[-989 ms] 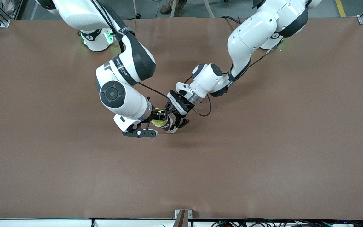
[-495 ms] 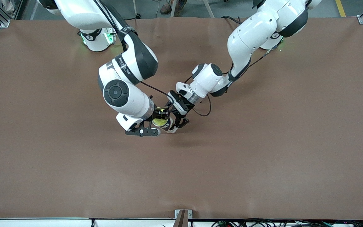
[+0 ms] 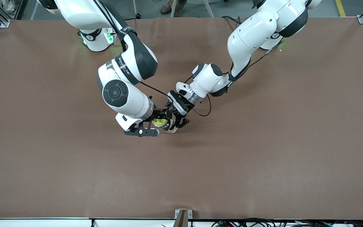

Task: Insert tennis ball vertically with right arm
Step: 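Withdraw the right gripper while the left gripper sets the tube down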

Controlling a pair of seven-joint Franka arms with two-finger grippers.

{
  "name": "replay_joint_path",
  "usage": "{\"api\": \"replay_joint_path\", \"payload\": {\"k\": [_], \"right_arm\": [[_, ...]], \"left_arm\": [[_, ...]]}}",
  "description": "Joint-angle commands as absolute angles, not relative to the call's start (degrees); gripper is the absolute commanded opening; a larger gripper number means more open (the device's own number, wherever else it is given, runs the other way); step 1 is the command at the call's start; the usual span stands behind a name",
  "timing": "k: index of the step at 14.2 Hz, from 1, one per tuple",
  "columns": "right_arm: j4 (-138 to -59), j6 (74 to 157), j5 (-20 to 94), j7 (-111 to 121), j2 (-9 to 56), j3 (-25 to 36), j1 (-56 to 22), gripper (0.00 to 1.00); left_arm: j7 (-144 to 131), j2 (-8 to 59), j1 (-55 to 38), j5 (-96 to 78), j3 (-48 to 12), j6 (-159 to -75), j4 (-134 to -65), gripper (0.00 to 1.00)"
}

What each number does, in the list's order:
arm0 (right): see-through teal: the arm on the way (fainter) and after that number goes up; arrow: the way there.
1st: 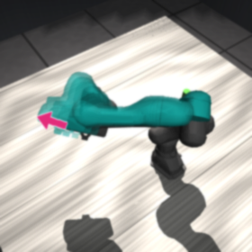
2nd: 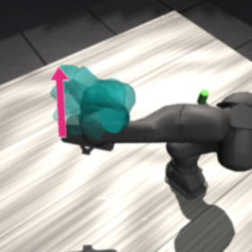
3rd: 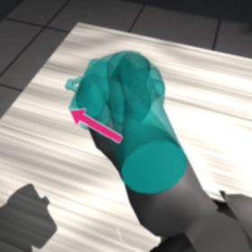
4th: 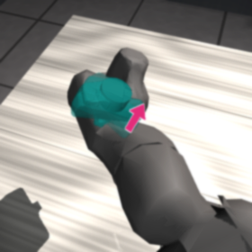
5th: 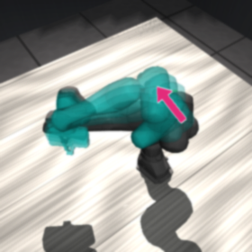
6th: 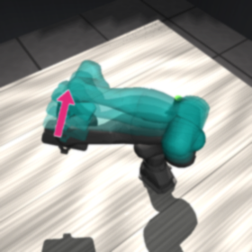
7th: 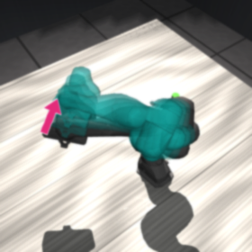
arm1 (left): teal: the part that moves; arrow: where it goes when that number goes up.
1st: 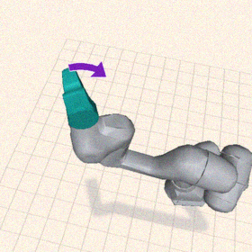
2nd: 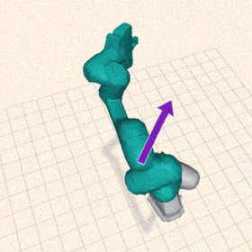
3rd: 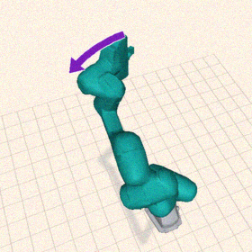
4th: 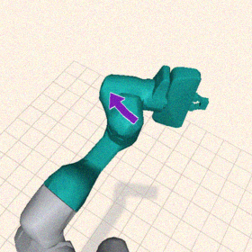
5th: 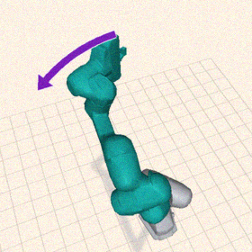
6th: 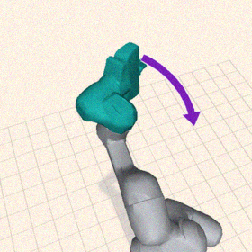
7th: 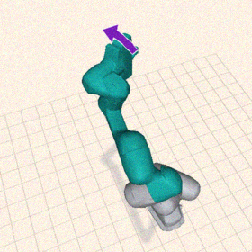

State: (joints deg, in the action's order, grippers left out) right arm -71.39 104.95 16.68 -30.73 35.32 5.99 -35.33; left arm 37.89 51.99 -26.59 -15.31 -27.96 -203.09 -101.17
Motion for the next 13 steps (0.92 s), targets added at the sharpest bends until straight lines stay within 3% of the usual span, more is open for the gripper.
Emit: {"api": "replay_joint_path", "payload": {"k": [1,6,9,13], "right_arm": [[-71.54,102.76,17.05,-31.11,31.05,6.59,-34.37,1.00],[-71.54,93.97,15.57,-30.50,21.55,10.09,-29.72,1.00],[-71.46,89.66,7.77,-30.15,19.43,14.57,-28.74,1.00],[-71.46,85.09,3.78,-17.98,17.84,21.77,-28.04,1.00]], "left_arm": [[37.35,52.12,-26.10,-15.82,-28.56,-203.64,-101.60,0.70],[37.35,51.60,-25.75,-15.82,-28.56,-203.64,-102.65,0.71],[37.35,50.54,-25.23,-15.82,-28.65,-203.64,-104.23,0.73],[37.35,50.54,-25.05,-15.73,-28.92,-203.64,-104.76,0.87]]}}
